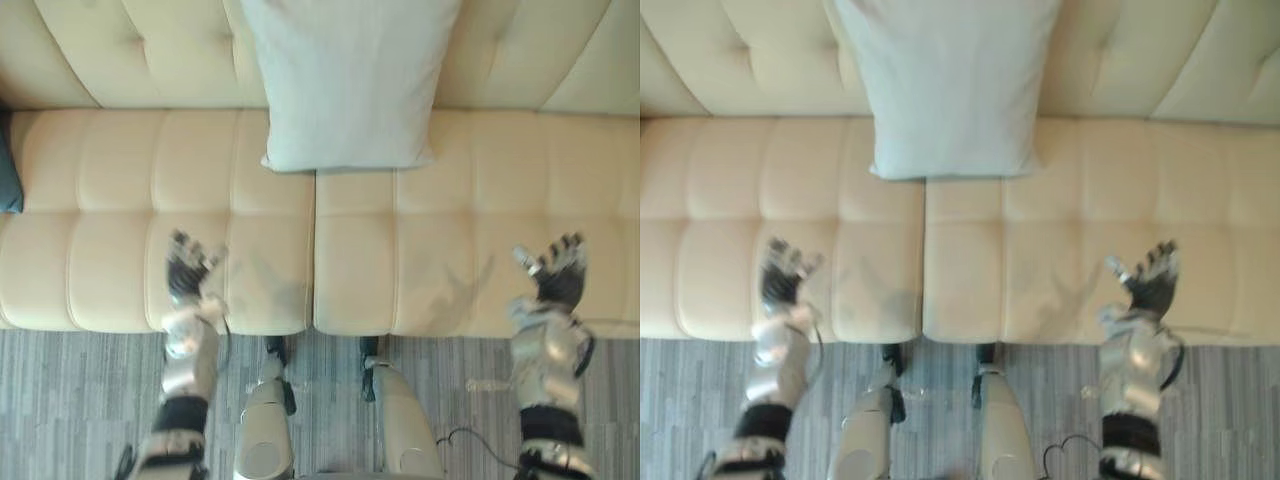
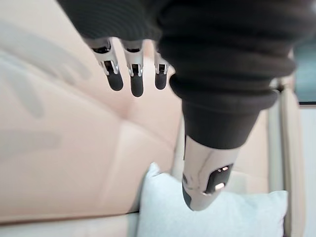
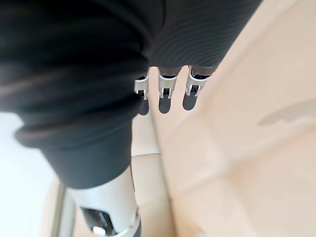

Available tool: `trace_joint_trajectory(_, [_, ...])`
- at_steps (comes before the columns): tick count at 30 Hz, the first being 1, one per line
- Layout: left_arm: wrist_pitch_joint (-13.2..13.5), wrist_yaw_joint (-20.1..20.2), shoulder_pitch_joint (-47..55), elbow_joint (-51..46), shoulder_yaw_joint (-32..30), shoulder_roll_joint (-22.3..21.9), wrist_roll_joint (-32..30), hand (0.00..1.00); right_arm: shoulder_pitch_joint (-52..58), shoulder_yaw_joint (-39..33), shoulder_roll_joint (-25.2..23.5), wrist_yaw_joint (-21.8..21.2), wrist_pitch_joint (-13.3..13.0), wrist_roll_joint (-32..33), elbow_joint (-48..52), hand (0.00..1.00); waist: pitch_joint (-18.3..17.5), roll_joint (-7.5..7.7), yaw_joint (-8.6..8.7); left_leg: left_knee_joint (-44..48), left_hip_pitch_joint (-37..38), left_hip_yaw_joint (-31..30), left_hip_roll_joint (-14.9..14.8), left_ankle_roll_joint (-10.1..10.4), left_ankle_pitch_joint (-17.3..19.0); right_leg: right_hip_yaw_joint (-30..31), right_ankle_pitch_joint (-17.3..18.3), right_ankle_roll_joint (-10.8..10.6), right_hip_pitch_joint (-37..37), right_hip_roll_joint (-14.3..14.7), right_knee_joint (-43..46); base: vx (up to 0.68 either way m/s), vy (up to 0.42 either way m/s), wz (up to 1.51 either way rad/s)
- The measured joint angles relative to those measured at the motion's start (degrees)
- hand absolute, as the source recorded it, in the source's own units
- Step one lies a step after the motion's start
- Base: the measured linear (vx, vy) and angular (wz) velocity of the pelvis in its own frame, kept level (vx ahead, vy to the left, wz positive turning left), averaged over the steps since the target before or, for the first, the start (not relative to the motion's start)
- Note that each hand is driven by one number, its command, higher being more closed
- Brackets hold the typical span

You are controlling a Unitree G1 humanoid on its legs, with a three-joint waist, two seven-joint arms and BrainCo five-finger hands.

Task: Pick up cushions and gather them together orderly.

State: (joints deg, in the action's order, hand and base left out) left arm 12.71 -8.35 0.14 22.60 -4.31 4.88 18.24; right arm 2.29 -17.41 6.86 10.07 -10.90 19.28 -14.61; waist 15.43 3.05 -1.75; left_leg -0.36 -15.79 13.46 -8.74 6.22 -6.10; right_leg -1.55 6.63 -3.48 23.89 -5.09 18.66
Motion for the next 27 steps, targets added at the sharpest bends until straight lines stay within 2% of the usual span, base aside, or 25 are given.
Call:
trace_joint_trajectory(3, [-1.06, 1.45, 5.8, 4.6, 0.99, -2.58, -6.08, 0.0, 5.7, 3.25, -3.17, -2.29, 0.29, -4.9, -2.89, 0.0, -4.02, -0.28, -0.04, 2.74, 2.71, 0.43, 0.08, 0.23, 2.92, 0.28, 0.9, -0.26, -3.97, -0.4, -0.71, 0.12, 0.024, -0.1])
trace_joint_trajectory(5, [-1.94, 2.22, 8.38, 10.69, 0.81, -4.58, -10.64, 0.0, 8.76, 4.45, -4.74, -3.57, 0.94, -9.42, -7.1, 0.0, -6.93, -1.23, -0.04, 3.55, 6.1, 1.09, 0.1, 0.4, 4.71, 0.4, 1.14, -0.56, -8.08, -0.58, -2.4, 0.09, 0.037, -0.11])
trace_joint_trajectory(9, [-2.48, 2.47, 10.23, 18.76, -1.76, -6.22, -13.46, 0.0, 11.29, 4.45, -6.52, -4.5, 1.51, -11.99, -14.01, 0.0, -9.85, -1.57, -0.07, 3.51, 9.41, 1.69, 0.19, 0.59, 6.08, 0.48, 1.18, -0.72, -11.75, -0.74, -4.6, 0.06, 0.032, -0.07])
trace_joint_trajectory(12, [-3.11, 2.5, 9.29, 26.25, -6.05, -5.96, -17.13, 0.0, 11.71, 4.4, -7.35, -5.2, 2.73, -14.32, -26.47, 0.0, -12.58, -1.67, -0.1, 3.15, 12.99, 2.03, 0.4, 0.84, 7.16, 0.63, 0.56, -1.18, -16.46, -0.86, -7.74, 0.08, 0.043, -0.06])
trace_joint_trajectory(13, [-3.25, 2.51, 9.19, 27.03, -6.2, -5.77, -17.46, 0.0, 11.71, 4.37, -7.35, -5.23, 2.92, -14.75, -27.72, 0.0, -13.03, -1.68, -0.1, 3.11, 13.21, 2.17, 0.42, 0.77, 7.29, 0.73, 0.44, -1.26, -16.75, -0.86, -8.09, 0.08, 0.045, -0.08])
trace_joint_trajectory(21, [-3.66, 2.1, 6.91, 31.17, -8.39, -5.46, -19.24, 0.0, 10.29, 1.83, -7.52, -4.92, 4.81, -14.84, -34.23, 0.0, -12.82, -1.36, -0.2, 3.8, 15.25, 3.51, 0.72, 0.72, 8.11, 2.65, -0.86, -1.59, -18.55, -0.93, -8.88, 0.01, 0.018, -0.12])
trace_joint_trajectory(22, [-3.66, 2.0, 5.91, 31.7, -8.34, -5.11, -19.26, 0.0, 9.21, 1.9, -7.54, -4.88, 4.84, -14.83, -34.93, 0.0, -11.76, -0.82, -0.39, 5.83, 14.5, 4.08, 0.4, 0.58, 9.42, 3.28, -0.85, -1.61, -17.62, -0.9, -7.63, -0.1, 0.003, -0.21])
trace_joint_trajectory(23, [-3.68, 1.88, 5.42, 31.88, -8.31, -4.97, -19.26, 0.0, 8.34, 1.93, -7.55, -4.81, 4.87, -14.83, -35.47, 0.0, -11.28, -1.04, -0.5, 7.37, 13.79, 4.26, 0.18, 0.61, 9.98, 3.48, -0.86, -1.63, -17.04, -0.89, -6.87, -0.11, -0.003, -0.27])
trace_joint_trajectory(24, [-3.93, 1.64, 4.76, 32.02, -8.3, -4.94, -19.25, 0.0, 7.24, 1.95, -7.6, -4.68, 4.99, -14.83, -36.01, 0.0, -10.61, -0.35, -0.51, 9.9, 11.83, 4.49, -0.24, 0.23, 11.25, 3.73, -0.88, -1.69, -15.5, -0.83, -5.65, -0.16, -0.001, -0.24])
trace_joint_trajectory(26, [-4.59, 1.0, 2.86, 32.01, -8.58, -4.86, -19.23, 0.0, 6.26, 1.98, -8.13, -4.44, 5.04, -14.83, -36.0, 0.0, -10.11, -0.46, -0.49, 13.6, 7.97, 4.93, -1.14, -0.93, 12.61, 4.31, -3.37, -3.21, -13.22, -0.36, -6.18, -0.14, 0.007, -0.25])
trace_joint_trajectory(27, [-4.59, 0.94, 2.71, 32.0, -9.54, -5.93, -19.19, 0.0, 5.55, 1.86, -7.73, -4.43, 5.07, -14.8, -36.01, 0.0, -9.85, -1.54, -1.2, 13.26, 7.02, 5.02, -2.92, -1.47, 12.1, 4.48, -4.55, -3.28, -12.99, 0.17, -6.66, -0.12, 0.046, -0.08])
